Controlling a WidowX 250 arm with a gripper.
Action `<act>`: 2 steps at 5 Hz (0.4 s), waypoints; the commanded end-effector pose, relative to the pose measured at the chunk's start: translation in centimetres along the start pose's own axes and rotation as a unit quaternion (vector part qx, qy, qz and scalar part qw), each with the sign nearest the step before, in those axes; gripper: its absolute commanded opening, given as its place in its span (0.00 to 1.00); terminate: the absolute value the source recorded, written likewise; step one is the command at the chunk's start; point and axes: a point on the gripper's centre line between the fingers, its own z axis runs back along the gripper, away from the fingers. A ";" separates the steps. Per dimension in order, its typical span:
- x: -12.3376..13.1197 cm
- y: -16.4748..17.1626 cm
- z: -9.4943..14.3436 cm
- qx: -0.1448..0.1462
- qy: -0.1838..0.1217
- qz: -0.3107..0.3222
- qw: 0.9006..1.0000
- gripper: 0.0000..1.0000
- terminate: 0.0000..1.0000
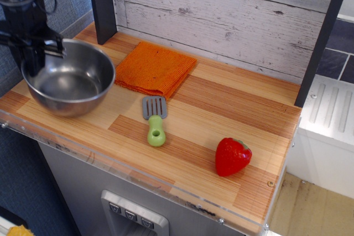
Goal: Move the silver vessel on the right side of the spatula.
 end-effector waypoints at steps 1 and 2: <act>-0.3 -0.4 0.0 -0.003 -0.005 0.014 1.000 0.00 0.00; -0.7 -0.7 -0.4 -0.009 0.009 0.024 1.000 0.00 0.00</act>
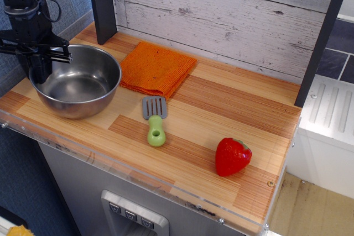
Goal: Move the silver vessel on the right side of the spatula.
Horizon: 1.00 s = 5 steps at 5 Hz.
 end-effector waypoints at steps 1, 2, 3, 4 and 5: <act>-1.0 -0.4 0.6 -0.021 -0.002 0.059 0.998 0.00 0.00; -1.2 -0.6 0.5 -0.034 0.012 0.076 0.996 1.00 0.00; -1.1 -0.8 0.7 -0.017 0.019 0.069 0.997 1.00 0.00; -1.0 -0.8 0.5 -0.013 0.025 0.066 0.997 1.00 0.00; -0.8 -0.9 0.9 -0.006 0.025 0.061 0.998 1.00 0.00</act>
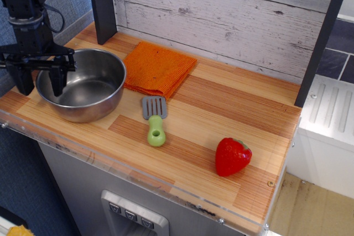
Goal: Move the silver vessel on the right side of the spatula.
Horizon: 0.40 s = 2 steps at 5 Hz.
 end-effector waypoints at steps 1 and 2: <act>0.8 -0.8 3.9 0.009 -0.037 -0.037 0.999 1.00 0.00; 1.4 -1.8 7.0 0.005 -0.056 -0.062 0.996 1.00 0.00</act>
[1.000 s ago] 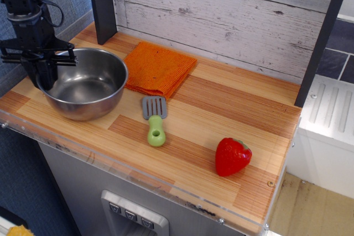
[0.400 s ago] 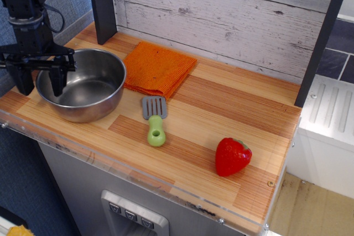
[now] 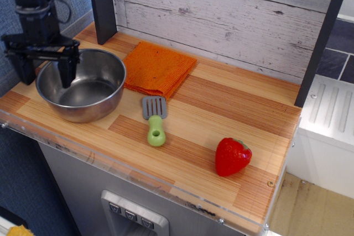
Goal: Move the silver vessel on the right side of the spatula.
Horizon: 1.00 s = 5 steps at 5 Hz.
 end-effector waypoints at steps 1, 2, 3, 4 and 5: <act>0.7 -1.7 8.6 0.015 -0.070 -0.050 0.996 1.00 0.00; 0.1 -2.2 11.2 0.040 -0.108 -0.052 0.992 1.00 0.00; 0.1 -2.2 11.2 0.040 -0.108 -0.052 0.992 1.00 0.00; 0.1 -2.2 11.2 0.040 -0.108 -0.052 0.992 1.00 0.00; 0.1 -2.2 11.2 0.040 -0.108 -0.052 0.992 1.00 1.00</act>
